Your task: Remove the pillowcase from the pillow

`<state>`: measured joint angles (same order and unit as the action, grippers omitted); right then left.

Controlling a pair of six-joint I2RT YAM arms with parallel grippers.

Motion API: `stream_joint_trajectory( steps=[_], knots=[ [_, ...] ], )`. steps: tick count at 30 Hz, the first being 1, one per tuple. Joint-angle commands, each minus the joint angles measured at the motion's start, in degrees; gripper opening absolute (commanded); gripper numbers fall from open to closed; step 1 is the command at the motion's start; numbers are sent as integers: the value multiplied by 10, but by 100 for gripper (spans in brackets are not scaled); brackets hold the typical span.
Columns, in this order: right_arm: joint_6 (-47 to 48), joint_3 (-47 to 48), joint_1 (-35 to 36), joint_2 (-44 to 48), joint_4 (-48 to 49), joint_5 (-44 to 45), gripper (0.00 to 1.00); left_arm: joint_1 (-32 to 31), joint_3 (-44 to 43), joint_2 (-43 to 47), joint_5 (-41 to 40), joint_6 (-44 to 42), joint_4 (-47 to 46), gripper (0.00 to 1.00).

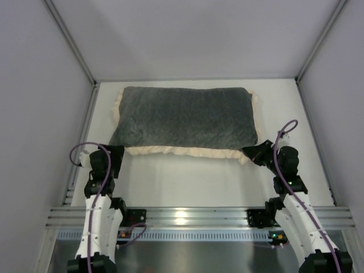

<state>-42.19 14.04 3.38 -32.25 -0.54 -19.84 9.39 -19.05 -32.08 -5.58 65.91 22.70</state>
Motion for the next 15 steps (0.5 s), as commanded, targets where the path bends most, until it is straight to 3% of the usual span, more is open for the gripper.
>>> stream_joint_trajectory(
  steps=[1,5,13,15],
  knots=[
    [1,35,-20,10,25,-33,0,4,37,72,7,3,-110,99],
    [-5,45,-24,13,24,-44,0,5,54,71,-5,-1,-129,99],
    [4,62,-28,23,6,-47,0,7,46,-91,33,4,-268,99],
    [4,63,-28,18,6,-49,0,12,38,-122,32,-2,-283,93]
  ],
)
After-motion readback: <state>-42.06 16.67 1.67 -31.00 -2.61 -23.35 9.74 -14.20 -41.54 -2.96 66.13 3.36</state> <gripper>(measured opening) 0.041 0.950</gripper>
